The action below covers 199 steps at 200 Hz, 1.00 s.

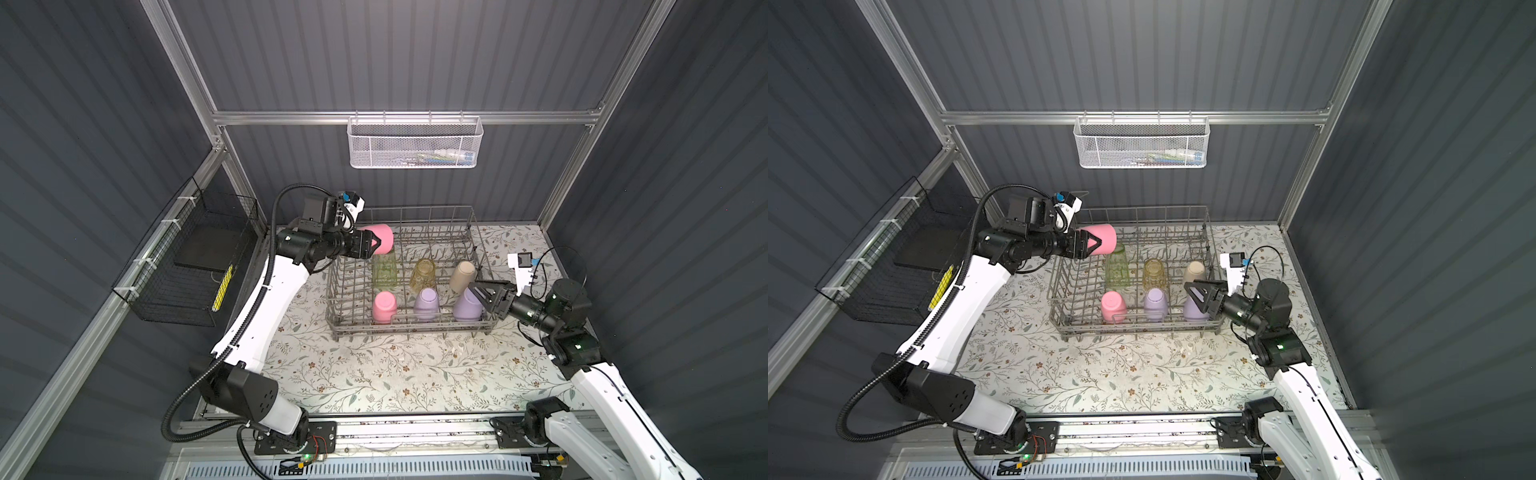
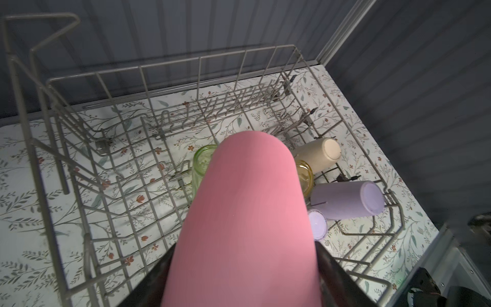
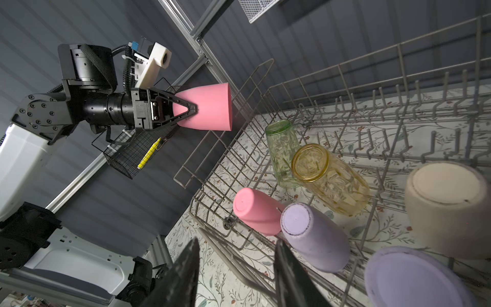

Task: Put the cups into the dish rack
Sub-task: 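Carry the pink cup over the rack and lower it mouth-down with the left gripper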

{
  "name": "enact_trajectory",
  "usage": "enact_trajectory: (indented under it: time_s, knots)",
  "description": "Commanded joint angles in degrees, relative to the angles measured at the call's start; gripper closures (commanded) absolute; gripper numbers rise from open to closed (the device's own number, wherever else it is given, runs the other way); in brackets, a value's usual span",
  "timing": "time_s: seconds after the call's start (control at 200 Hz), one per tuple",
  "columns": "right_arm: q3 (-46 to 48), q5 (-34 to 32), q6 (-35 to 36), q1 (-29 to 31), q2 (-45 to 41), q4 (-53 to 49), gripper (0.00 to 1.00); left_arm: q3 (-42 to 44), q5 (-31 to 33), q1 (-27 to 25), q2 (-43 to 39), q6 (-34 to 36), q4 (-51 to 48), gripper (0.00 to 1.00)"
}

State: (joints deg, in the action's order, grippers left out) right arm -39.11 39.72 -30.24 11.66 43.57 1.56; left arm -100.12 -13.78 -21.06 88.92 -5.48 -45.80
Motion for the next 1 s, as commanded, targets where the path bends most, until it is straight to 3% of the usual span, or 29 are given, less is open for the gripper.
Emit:
enact_trajectory:
  time_s: [0.0, 0.25, 0.515, 0.99]
  knots:
    - [0.0, -1.5, 3.1, -0.2, -1.1, -2.6, 0.53, -3.6, 3.8, 0.5, 1.9, 1.3, -5.6, 0.46]
    - [0.3, -2.2, 5.1, -0.7, -0.9, -5.0, 0.52, -7.4, 8.0, 0.7, 6.4, 2.0, -11.5, 0.45]
    - [0.6, -1.8, 5.0, -1.0, 0.9, -4.0, 0.52, -6.1, 12.4, 0.7, 7.4, 2.5, -11.9, 0.45]
    - [0.5, -1.5, 5.2, -1.1, 2.4, -4.3, 0.52, -6.0, 14.6, 0.4, 11.2, 2.5, -14.0, 0.45]
